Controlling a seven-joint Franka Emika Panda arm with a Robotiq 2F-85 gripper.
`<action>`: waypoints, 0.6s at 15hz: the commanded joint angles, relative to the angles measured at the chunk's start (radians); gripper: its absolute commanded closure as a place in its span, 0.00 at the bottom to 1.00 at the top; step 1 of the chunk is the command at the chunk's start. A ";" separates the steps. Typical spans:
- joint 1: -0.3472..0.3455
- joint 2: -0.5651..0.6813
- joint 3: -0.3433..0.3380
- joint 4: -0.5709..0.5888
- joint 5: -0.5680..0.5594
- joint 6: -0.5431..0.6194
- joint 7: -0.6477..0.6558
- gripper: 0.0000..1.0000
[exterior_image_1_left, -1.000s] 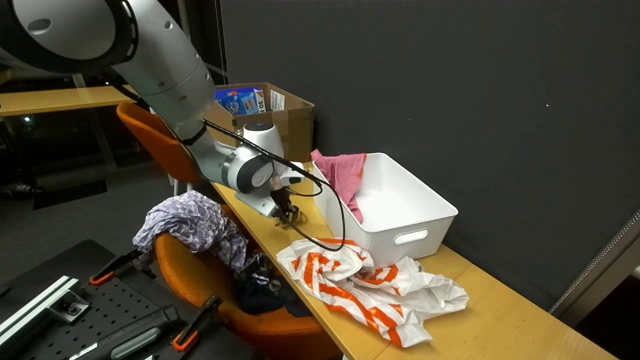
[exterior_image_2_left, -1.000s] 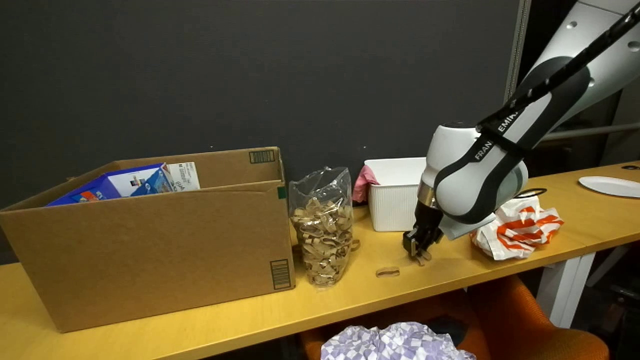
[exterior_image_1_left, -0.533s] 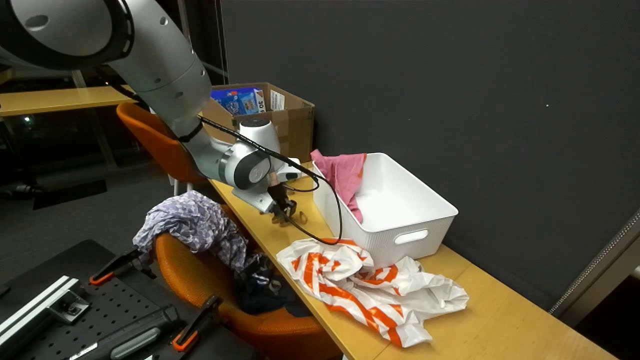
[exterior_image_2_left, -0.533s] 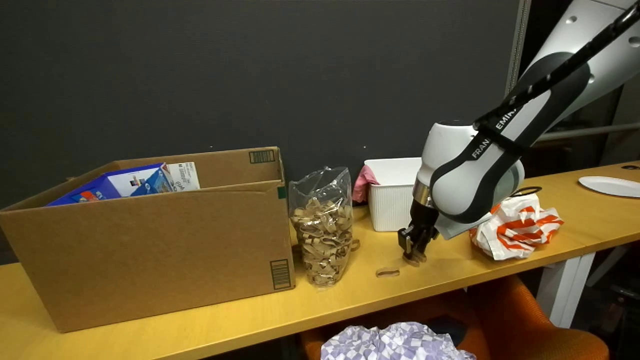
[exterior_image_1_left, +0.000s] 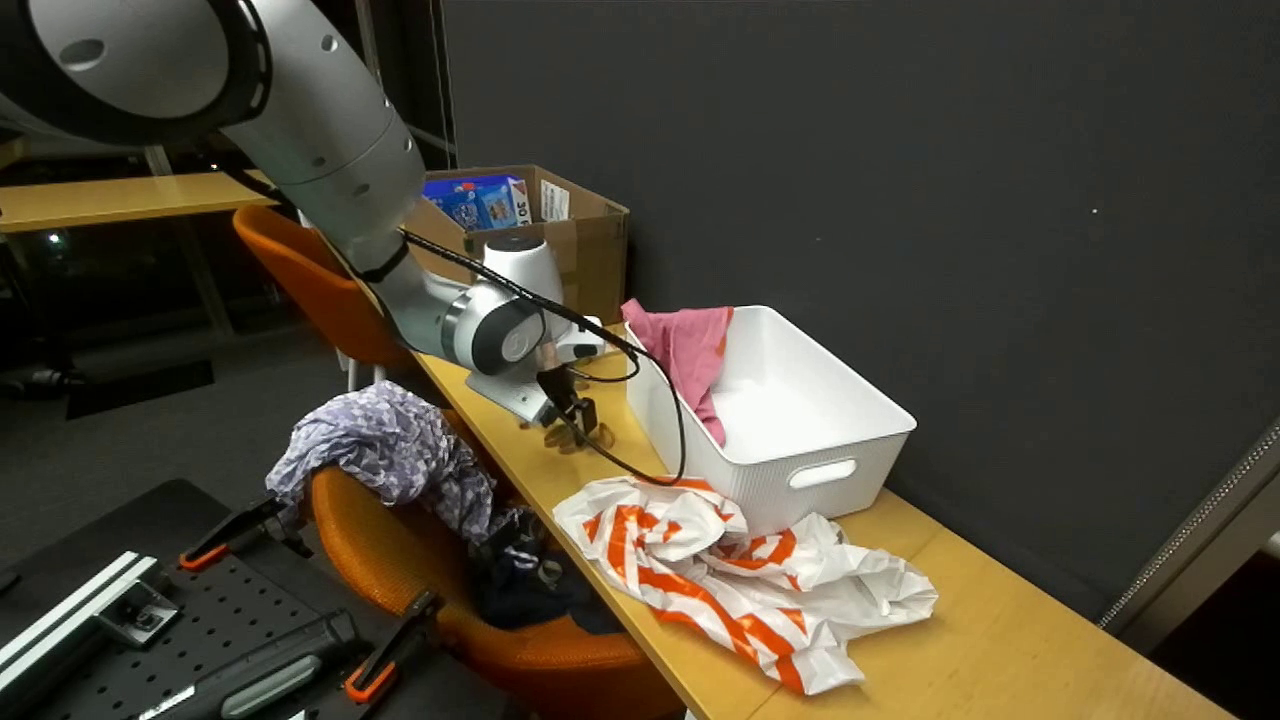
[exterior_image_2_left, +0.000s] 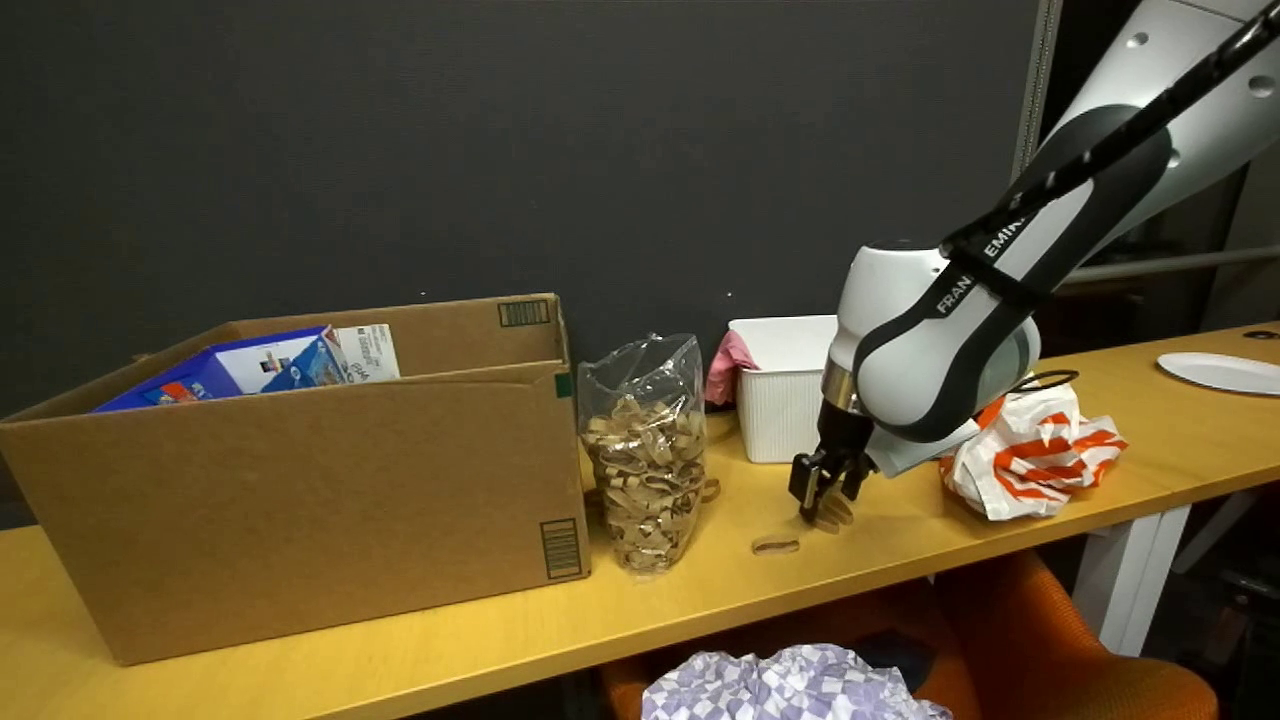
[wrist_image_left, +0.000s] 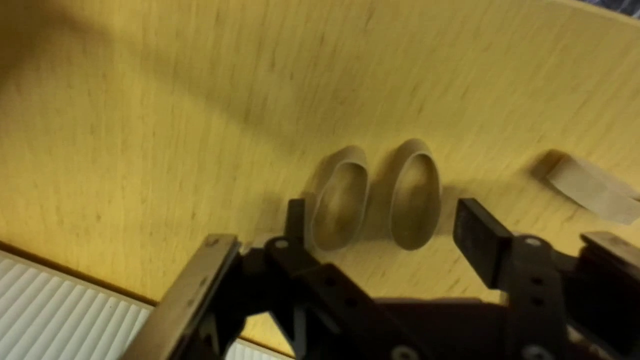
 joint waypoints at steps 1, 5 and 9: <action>-0.008 0.032 0.008 0.054 0.015 -0.037 -0.015 0.55; -0.007 0.040 0.007 0.065 0.014 -0.045 -0.013 0.85; 0.006 0.015 0.006 0.041 0.011 -0.038 -0.009 1.00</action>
